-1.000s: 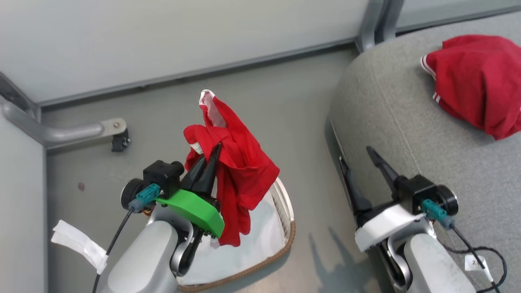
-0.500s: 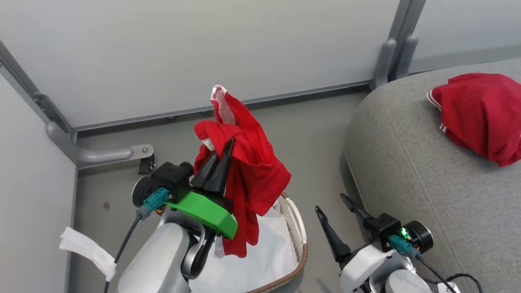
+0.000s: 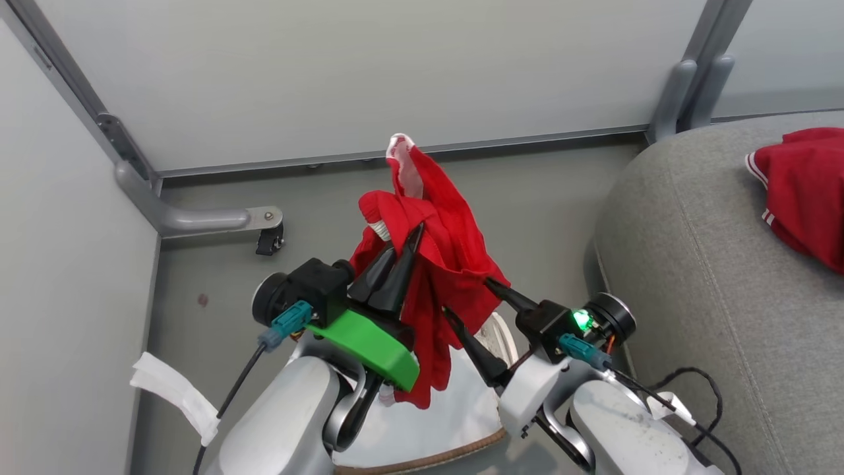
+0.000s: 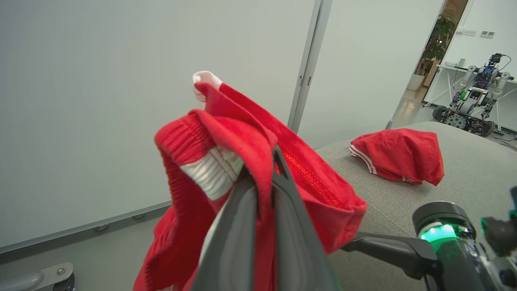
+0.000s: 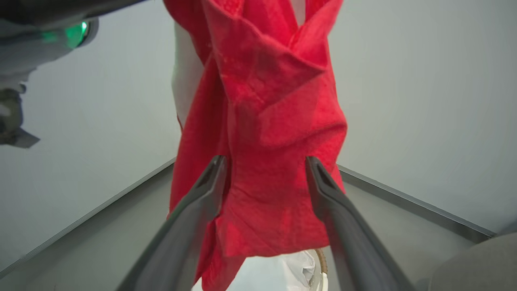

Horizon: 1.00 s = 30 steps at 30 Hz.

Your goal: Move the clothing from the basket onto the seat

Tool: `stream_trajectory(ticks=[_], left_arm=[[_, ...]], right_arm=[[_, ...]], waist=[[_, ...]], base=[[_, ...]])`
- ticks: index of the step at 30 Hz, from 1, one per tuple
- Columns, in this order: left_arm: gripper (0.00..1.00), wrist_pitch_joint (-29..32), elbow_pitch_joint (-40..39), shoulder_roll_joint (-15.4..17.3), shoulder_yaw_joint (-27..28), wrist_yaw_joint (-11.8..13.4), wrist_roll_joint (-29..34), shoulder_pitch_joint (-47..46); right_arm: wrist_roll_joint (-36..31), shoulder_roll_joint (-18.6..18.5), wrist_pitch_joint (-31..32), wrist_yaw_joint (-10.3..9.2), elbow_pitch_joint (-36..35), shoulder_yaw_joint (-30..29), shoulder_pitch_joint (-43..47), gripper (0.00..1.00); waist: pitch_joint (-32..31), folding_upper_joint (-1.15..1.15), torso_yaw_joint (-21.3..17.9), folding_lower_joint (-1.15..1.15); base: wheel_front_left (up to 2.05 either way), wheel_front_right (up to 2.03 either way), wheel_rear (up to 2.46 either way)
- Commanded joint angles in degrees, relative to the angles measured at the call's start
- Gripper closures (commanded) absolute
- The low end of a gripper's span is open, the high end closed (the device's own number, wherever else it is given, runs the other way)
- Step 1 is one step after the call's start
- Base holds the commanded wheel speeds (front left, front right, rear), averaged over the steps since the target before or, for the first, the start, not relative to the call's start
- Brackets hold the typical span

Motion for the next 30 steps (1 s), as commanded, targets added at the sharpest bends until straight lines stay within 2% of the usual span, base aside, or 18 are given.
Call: stream_trajectory(ticks=[1, 11, 12, 13, 14, 21, 26, 27, 28, 29, 30], left_arm=[[1.0, -0.06, -0.2, -0.17, -0.61, -0.16, -0.4, -1.24], [1.0, -0.06, -0.51, -1.14, -5.74, -0.16, -1.79, -3.84], [1.0, -0.06, -0.57, -1.23, -6.01, -0.16, -2.01, -3.93], [1.0, -0.06, -0.64, -1.3, -6.31, -0.16, -2.14, -3.96], [1.0, -0.06, -0.72, -1.35, -6.59, -0.16, -2.34, -3.94], [1.0, -0.06, -0.81, -0.5, -6.16, -0.16, -3.15, -3.2], [1.0, -0.07, -0.37, 0.07, -3.38, -0.16, -1.57, -1.97], [0.96, -0.07, -0.2, 0.17, -2.89, -0.16, -1.09, -1.78], [0.58, -0.07, 0.04, 0.25, -2.37, -0.16, -0.53, -1.41], [0.41, -0.07, 0.28, 0.3, -1.94, -0.16, -0.16, -1.09], [0.04, -0.07, 0.46, 0.28, -1.43, -0.16, 0.17, -0.77]], right_arm=[[0.47, -0.28, -0.01, -0.08, 0.87, 0.58, -1.27, 0.0], [0.21, -0.26, -0.01, -0.07, 5.41, 0.06, -5.37, 0.0], [0.41, -0.27, -0.01, -0.07, 6.01, -0.12, -5.35, 0.07], [0.7, -0.27, -0.01, -0.07, 6.93, -0.07, -5.29, 0.83], [0.8, -0.25, -0.01, -0.07, 7.46, -0.11, -5.36, 1.0], [1.63, -0.26, -0.01, -0.08, 8.86, -2.17, -4.35, 1.0], [1.75, -0.36, -0.01, -0.08, 6.87, -7.35, -2.46, 1.0], [1.76, -0.31, -0.01, -0.08, 6.04, -8.13, -1.92, 1.0], [1.55, -0.29, -0.01, -0.08, 4.86, -8.95, -1.21, 1.0], [1.63, -0.29, -0.01, -0.08, 3.85, -9.63, -0.72, 1.0], [1.7, -0.36, -0.01, -0.08, 2.59, -10.74, -0.11, 1.0]], waist=[[0.54, 0.0, 1.19, 0.0], [1.09, 0.0, 5.0, 0.0], [1.07, 0.0, 5.25, 0.0], [1.02, 0.0, 5.51, 0.0], [1.01, 0.0, 5.71, 0.0], [1.37, 0.0, 5.87, 0.0], [1.85, 0.0, 4.23, 0.0], [1.9, 0.0, 3.87, 0.0], [1.95, 0.0, 3.39, 0.0], [2.05, 0.0, 2.93, 0.0], [2.15, 0.0, 2.38, 0.0]], base=[[0.0, 0.0, 0.0], [0.0, 0.0, 0.0], [0.0, 0.0, 0.0], [0.0, 0.0, 0.0], [0.0, 0.0, 0.0], [0.0, 0.0, 0.0], [0.0, 0.0, 0.0], [0.0, 0.0, 0.0], [0.0, 0.0, 0.0], [0.0, 0.0, 0.0], [0.0, 0.0, 0.0]])
